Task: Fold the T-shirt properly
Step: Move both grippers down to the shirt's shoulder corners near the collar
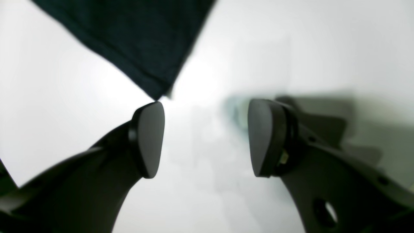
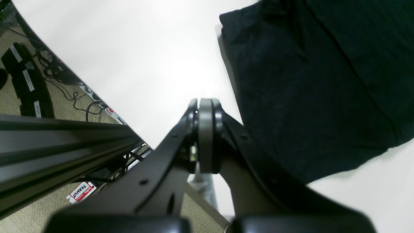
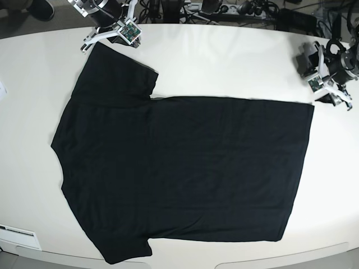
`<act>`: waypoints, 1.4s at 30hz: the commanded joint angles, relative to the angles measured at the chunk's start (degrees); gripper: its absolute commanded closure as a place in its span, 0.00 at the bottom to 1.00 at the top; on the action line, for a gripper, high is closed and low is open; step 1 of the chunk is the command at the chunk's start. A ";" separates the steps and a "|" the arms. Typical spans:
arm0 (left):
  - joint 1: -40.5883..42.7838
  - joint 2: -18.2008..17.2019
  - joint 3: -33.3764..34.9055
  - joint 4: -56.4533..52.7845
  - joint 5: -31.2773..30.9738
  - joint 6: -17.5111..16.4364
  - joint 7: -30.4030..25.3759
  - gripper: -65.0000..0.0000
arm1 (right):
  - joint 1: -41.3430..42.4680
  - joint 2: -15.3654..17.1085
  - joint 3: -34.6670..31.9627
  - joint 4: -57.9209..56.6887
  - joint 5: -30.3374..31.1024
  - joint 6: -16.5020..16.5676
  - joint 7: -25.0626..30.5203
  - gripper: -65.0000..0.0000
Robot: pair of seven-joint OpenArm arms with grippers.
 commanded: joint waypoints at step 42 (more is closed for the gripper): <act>-35.41 -5.03 52.43 -12.37 22.01 14.01 -3.43 1.00 | 0.15 0.17 0.04 0.90 -4.46 -4.48 -0.02 0.99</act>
